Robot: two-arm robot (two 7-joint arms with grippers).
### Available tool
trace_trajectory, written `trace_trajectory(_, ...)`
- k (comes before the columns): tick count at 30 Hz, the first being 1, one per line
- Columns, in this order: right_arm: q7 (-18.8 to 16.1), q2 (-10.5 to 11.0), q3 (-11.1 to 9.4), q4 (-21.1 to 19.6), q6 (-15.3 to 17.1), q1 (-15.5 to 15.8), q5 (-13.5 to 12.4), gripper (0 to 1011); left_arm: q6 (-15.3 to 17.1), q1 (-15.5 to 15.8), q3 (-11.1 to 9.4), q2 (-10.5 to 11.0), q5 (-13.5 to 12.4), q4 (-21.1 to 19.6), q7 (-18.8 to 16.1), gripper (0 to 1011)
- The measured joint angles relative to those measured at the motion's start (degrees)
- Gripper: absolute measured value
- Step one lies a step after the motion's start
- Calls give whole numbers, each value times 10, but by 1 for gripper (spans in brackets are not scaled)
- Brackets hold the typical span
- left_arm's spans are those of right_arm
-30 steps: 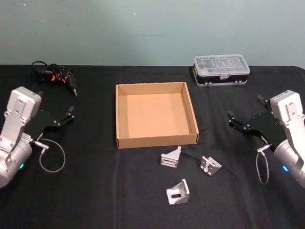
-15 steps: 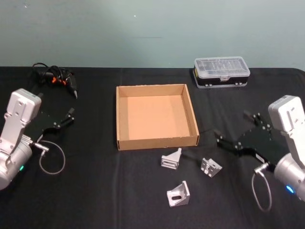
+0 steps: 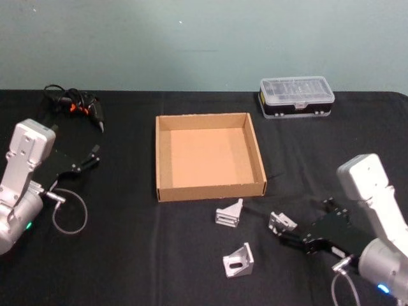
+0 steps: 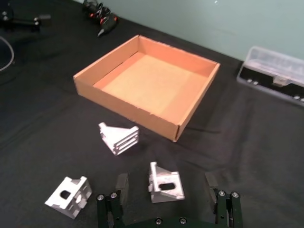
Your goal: Use one hand to pick up the angle iron from the table and place it into the box.
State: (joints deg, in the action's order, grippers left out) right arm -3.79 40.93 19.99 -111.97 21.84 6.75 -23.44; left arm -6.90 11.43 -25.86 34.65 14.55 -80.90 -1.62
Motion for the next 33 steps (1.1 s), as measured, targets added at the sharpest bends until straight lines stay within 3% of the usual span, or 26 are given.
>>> trace_trajectory(16,-12,-53,26,47,45,-42,33,1000,0,0,0,0,0,0,0,1011)
trace_trajectory(33,-17,-90,33,92,30,-58,66,1000,0,0,0,0,0,0,0,1011)
